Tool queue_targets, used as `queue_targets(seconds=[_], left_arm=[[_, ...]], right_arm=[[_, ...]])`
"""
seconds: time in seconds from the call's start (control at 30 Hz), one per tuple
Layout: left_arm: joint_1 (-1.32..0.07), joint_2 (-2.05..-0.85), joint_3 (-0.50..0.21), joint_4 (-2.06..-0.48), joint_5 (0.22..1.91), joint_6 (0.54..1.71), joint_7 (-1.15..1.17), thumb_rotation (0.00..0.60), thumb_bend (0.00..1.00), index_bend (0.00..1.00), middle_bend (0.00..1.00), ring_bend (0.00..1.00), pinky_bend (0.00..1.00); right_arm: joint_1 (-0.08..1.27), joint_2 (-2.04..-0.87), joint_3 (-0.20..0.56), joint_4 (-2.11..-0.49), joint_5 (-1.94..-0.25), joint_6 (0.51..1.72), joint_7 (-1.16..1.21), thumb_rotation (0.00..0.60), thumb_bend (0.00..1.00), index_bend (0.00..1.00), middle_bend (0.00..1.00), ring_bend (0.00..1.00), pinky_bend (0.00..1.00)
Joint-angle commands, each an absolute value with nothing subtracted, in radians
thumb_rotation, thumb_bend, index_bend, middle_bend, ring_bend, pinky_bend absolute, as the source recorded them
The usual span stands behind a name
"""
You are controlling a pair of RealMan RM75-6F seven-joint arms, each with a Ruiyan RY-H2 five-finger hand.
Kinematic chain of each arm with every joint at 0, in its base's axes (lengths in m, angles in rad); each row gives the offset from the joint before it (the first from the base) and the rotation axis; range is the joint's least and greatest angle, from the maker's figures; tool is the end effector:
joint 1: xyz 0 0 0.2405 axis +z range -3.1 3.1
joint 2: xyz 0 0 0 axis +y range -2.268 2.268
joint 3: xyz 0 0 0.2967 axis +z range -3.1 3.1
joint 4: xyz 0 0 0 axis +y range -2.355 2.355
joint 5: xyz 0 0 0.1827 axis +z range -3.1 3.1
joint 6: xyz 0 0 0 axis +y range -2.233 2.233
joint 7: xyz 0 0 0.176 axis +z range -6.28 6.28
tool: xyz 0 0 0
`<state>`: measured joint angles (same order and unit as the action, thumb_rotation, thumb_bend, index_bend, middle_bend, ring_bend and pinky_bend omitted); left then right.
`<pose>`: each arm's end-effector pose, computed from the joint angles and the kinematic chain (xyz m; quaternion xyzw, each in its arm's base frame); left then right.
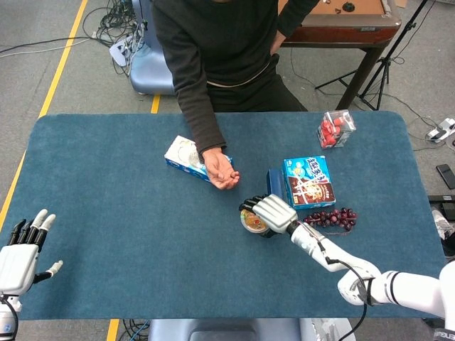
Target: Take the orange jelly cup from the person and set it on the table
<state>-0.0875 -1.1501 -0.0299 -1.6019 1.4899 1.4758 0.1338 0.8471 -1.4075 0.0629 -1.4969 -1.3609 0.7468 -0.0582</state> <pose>-0.3403 0.2111 0.1874 -0.6189 -0.3634 -0.3460 0.6044 -0.1555 -0.3816 -0.0007 0.8361 -0.3459 0.3157 0.2857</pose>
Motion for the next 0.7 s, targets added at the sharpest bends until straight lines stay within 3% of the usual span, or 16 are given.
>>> queue_targets(seconds=[0.03, 0.3, 0.43, 0.7], left_arm=[[-0.087, -1.149, -0.03, -1.603, 1.49, 1.477, 0.135, 0.6, 0.19, 0.06, 0.02, 0.09, 0.04], [-0.086, -1.149, -0.029, -1.602, 1.487, 1.475, 0.134, 0.6, 0.19, 0.06, 0.02, 0.09, 0.04], [-0.086, -1.148, -0.031, -1.602, 1.486, 1.476, 0.132, 0.6, 0.19, 0.06, 0.02, 0.09, 0.04], [-0.088, -1.145, -0.034, -1.599, 1.487, 1.479, 0.129, 0.6, 0.19, 0.06, 0.02, 0.09, 0.04]], right_arm=[[0.855, -1.434, 0.063, -1.47, -1.369, 0.742, -0.063, 0.6, 0.36, 0.27, 0.26, 0.18, 0.26], [0.875, -1.462, 0.064, -1.446, -1.37, 0.708, -0.06, 0.6, 0.31, 0.01, 0.14, 0.04, 0.1], [0.875, -1.448, 0.067, -1.464, -1.373, 0.714, -0.061, 0.6, 0.3, 0.0, 0.08, 0.0, 0.06], [0.827, -1.343, 0.071, -1.58, -1.404, 0.818, -0.078, 0.6, 0.29, 0.0, 0.07, 0.0, 0.05]])
